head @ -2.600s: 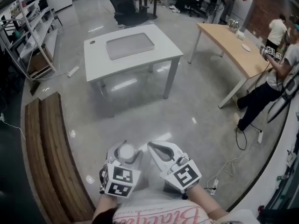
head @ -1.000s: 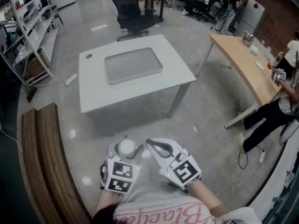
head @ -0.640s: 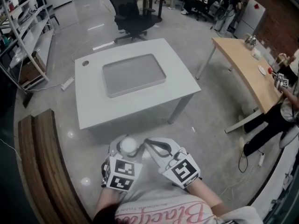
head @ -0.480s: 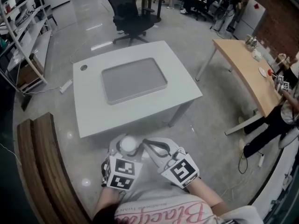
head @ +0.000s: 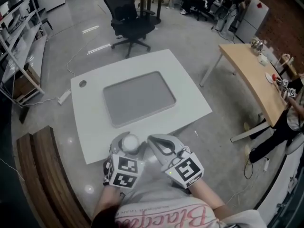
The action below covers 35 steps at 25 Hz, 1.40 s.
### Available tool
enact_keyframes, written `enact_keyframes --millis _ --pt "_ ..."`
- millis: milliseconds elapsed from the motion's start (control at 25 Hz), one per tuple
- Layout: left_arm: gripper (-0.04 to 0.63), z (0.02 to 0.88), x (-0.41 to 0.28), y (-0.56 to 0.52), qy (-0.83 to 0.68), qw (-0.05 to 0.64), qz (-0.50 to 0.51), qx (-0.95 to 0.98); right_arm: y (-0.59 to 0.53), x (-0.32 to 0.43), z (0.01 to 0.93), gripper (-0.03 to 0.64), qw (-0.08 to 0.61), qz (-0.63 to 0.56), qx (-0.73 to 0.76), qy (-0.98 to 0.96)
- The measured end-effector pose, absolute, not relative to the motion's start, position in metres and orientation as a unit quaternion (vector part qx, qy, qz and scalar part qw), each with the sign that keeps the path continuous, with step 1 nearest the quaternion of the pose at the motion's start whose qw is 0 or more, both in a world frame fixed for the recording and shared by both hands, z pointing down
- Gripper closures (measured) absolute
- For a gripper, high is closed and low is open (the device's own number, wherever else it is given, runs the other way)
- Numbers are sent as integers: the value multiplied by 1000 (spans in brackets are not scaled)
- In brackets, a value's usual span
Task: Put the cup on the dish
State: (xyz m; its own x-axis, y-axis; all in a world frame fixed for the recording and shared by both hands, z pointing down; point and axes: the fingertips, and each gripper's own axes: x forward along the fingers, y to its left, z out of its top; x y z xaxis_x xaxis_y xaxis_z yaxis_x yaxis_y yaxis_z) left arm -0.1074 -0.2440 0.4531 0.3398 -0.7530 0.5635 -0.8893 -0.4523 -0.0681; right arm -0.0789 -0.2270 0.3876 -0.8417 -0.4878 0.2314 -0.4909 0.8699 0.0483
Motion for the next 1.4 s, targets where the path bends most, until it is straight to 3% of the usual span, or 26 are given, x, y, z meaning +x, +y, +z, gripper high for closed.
enact_keyframes --millis 600,960,1400 --pt "344 479 -117 -347 -547 139 238 790 -302 -79 408 615 143 25 252 -957" --pt "344 528 -126 -422 -588 176 232 755 -366 -81 440 615 195 39 226 -954" --pt "344 579 -142 -469 -634 187 248 708 -399 -85 448 615 208 46 206 -955"
